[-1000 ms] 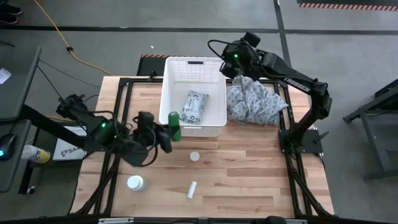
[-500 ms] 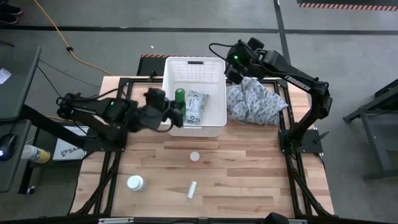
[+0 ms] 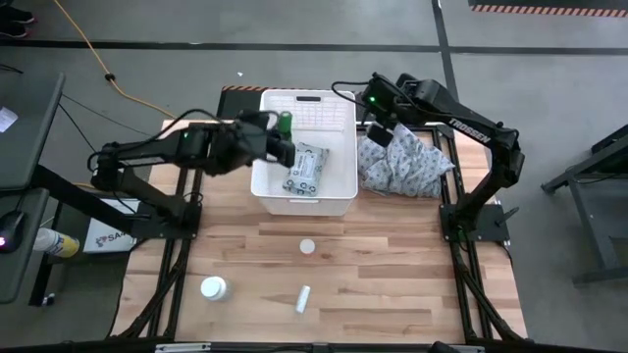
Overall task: Pick & place medical supplies in basket/bin
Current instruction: Put the green bandage into the white laundry organizer
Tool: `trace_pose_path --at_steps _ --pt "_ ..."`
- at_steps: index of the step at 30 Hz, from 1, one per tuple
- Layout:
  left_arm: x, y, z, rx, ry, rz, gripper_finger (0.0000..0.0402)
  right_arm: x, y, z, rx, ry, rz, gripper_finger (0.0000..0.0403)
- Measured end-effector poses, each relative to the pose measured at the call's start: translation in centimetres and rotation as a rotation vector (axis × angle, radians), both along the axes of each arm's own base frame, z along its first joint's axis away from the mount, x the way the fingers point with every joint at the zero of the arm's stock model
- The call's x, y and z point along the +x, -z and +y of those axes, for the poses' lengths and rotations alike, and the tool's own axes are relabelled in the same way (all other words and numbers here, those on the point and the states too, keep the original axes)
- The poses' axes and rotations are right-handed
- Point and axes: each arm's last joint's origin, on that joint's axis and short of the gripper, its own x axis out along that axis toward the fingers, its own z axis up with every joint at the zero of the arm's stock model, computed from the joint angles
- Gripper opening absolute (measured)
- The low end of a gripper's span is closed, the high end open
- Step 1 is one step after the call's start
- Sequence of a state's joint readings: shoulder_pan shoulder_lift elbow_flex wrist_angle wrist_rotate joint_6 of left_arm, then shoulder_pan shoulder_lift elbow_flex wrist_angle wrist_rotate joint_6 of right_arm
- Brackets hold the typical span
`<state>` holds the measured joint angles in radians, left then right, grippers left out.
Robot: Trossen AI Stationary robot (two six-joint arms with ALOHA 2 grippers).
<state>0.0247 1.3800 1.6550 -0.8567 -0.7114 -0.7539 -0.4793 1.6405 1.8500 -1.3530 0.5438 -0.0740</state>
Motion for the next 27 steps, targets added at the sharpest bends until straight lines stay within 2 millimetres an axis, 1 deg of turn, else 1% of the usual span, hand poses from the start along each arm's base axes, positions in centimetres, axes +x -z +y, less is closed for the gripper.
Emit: trace_pose_path --at_steps 9,12,15,20,27 --pt "-0.8 0.1 4.9 0.022 -0.029 0.093 0.0110 -0.4 0.2 0.2 0.027 0.059 0.001 0.0108" --pt "-1.0 -0.1 6.5 0.034 -0.029 0.089 0.0110 -0.4 0.2 0.2 0.028 0.061 -0.002 0.0108" --pt "-0.6 0.0 8.0 0.049 -0.024 0.088 0.0110 -0.4 0.2 0.2 0.029 0.062 -0.003 0.0108" --pt "0.7 1.6 10.7 0.012 -0.007 0.126 0.0111 -0.4 0.2 0.2 0.034 0.094 -0.023 0.0108" --pt "2.9 5.5 14.7 -0.091 0.015 0.226 0.0111 -0.6 0.3 0.3 0.042 0.098 -0.007 0.0108"
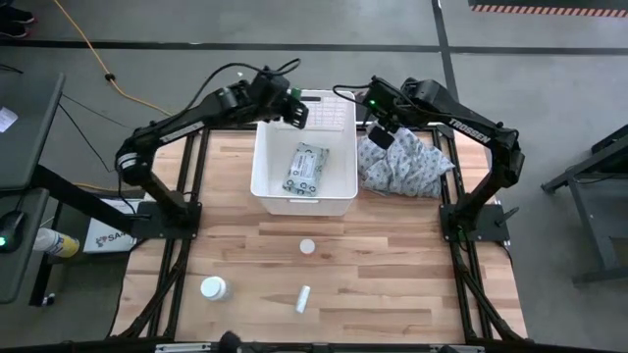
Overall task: Pick & place medical supplies in basket/bin
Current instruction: Put the green bandage into the white laundry organizer
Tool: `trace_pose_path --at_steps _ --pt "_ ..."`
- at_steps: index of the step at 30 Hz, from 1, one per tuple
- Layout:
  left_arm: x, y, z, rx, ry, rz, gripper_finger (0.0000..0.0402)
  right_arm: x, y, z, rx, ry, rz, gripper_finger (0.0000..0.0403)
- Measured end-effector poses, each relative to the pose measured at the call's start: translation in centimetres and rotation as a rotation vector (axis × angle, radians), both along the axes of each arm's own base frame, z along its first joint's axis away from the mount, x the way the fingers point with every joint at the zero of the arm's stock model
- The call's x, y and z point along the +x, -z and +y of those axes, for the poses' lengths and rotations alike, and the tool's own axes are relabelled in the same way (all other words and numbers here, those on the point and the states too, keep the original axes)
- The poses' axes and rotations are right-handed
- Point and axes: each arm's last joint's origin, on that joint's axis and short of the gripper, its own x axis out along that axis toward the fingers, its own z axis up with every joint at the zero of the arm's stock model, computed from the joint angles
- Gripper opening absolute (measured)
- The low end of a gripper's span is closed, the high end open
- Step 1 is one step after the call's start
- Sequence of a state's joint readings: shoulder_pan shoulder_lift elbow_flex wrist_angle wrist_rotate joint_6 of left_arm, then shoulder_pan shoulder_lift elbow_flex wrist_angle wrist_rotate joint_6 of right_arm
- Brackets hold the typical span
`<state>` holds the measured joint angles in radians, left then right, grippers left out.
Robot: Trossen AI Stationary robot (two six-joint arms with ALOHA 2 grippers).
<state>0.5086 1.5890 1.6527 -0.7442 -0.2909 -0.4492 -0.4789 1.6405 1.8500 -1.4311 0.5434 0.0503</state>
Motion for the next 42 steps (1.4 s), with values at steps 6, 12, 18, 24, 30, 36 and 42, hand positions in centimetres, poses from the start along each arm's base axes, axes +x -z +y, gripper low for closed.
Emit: trace_pose_path --at_steps 6,12,18,24,30,36,42 --pt "0.4 3.0 2.8 -0.077 -0.050 0.105 0.0111 -0.1 0.0 0.0 -0.020 0.027 0.010 0.0108" --pt "0.8 5.1 4.1 -0.156 -0.050 0.151 0.0111 -0.2 -0.1 -0.1 -0.044 0.045 0.015 0.0108" --pt "1.3 5.6 4.1 -0.186 -0.028 0.147 0.0111 -0.1 -0.1 -0.1 -0.047 0.065 -0.005 0.0108" --pt "1.6 5.6 3.6 -0.190 -0.023 0.143 0.0111 -0.1 -0.1 -0.1 -0.048 0.077 -0.015 0.0108" --pt "2.3 5.7 2.5 -0.171 -0.008 0.163 0.0111 -0.1 -0.1 -0.1 -0.048 0.086 -0.024 0.0108" --pt "3.2 5.6 1.2 -0.159 0.032 0.151 0.0111 -0.1 -0.1 -0.1 -0.049 0.086 -0.028 0.0108" --pt "3.9 6.2 1.0 -0.175 0.055 0.154 0.0111 0.0 -0.1 -0.1 -0.048 0.085 -0.038 0.0108"
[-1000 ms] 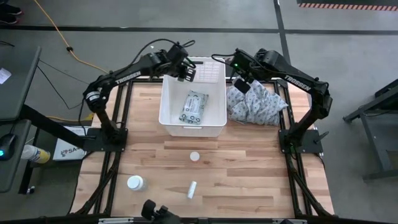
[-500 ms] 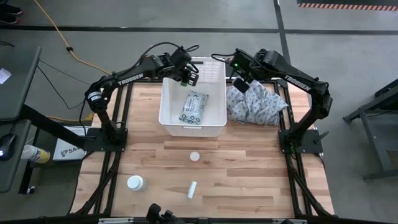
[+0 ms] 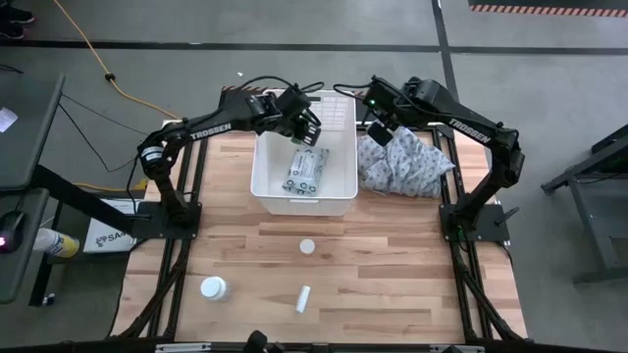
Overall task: Pick & place medical supplies in basket/bin
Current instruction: Put the green bandage into the white laundry organizer
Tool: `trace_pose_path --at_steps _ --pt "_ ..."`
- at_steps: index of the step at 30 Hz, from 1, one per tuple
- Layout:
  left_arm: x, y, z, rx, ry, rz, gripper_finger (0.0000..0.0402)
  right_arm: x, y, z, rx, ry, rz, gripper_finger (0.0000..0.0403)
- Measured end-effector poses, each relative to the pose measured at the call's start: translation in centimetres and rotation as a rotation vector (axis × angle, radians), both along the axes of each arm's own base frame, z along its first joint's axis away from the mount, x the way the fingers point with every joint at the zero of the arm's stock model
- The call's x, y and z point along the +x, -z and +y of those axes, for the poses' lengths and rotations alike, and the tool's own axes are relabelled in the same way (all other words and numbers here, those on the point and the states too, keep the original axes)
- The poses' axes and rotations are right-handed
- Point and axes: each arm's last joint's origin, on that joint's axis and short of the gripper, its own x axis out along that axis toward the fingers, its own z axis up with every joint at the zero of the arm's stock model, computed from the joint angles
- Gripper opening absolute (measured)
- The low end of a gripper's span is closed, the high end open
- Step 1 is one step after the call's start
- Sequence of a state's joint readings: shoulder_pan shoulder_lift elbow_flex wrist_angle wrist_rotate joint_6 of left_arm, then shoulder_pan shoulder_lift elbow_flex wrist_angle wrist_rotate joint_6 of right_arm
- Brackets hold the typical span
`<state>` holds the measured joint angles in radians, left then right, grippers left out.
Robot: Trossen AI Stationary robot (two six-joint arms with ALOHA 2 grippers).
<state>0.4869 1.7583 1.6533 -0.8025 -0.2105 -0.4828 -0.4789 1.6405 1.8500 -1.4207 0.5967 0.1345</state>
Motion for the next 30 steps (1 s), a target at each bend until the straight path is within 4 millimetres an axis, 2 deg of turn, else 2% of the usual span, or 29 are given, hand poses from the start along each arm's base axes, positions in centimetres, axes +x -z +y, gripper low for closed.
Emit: trace_pose_path --at_steps 7,20,30 --pt "1.5 1.4 -0.1 -0.034 0.041 -0.015 0.0111 0.0 0.0 0.0 0.001 0.000 -0.002 0.0108" --pt "3.3 5.7 0.7 -0.118 0.071 0.072 0.0111 0.0 0.0 0.0 0.004 -0.002 -0.003 0.0108" --pt "3.9 7.0 1.0 -0.128 0.072 0.094 0.0111 0.0 0.0 0.0 0.003 -0.002 -0.006 0.0108"
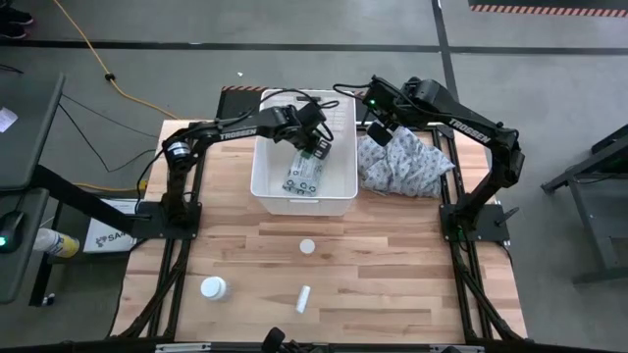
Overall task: Pick & place medical supplies in basket/bin
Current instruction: Put the green bandage into the white laundry organizer
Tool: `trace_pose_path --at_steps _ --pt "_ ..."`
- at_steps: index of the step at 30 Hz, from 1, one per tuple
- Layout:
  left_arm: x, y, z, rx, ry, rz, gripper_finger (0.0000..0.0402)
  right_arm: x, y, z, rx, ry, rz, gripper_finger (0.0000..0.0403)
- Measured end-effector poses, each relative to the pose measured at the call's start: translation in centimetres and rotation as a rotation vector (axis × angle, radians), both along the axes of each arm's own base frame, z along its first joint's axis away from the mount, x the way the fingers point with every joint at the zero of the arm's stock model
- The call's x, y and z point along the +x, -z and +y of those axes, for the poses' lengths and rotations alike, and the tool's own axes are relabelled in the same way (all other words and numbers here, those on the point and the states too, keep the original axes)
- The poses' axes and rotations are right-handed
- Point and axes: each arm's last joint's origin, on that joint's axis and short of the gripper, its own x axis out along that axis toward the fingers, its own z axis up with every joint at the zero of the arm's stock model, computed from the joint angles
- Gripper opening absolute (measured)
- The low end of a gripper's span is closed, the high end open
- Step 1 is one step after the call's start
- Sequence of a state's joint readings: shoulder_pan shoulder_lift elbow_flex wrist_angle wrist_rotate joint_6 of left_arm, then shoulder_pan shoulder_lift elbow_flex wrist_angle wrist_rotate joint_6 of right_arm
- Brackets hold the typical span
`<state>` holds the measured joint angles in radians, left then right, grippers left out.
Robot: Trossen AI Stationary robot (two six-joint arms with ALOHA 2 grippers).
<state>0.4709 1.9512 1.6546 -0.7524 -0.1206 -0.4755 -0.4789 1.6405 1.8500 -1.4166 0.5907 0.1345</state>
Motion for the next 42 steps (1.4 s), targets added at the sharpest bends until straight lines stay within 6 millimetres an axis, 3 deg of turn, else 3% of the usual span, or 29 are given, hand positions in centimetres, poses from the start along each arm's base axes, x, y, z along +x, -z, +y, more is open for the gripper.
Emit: trace_pose_path --at_steps 9,21,42 --pt "0.33 1.09 0.15 -0.017 0.002 0.024 0.0112 0.00 0.00 0.00 0.001 0.000 0.000 0.0108" --pt "0.36 1.08 0.16 -0.016 0.002 0.019 0.0150 0.00 0.00 0.00 0.002 -0.001 -0.001 0.0108" --pt "0.35 1.09 0.16 -0.017 0.002 0.020 0.0152 0.00 0.01 0.01 0.003 -0.001 -0.001 0.0108"
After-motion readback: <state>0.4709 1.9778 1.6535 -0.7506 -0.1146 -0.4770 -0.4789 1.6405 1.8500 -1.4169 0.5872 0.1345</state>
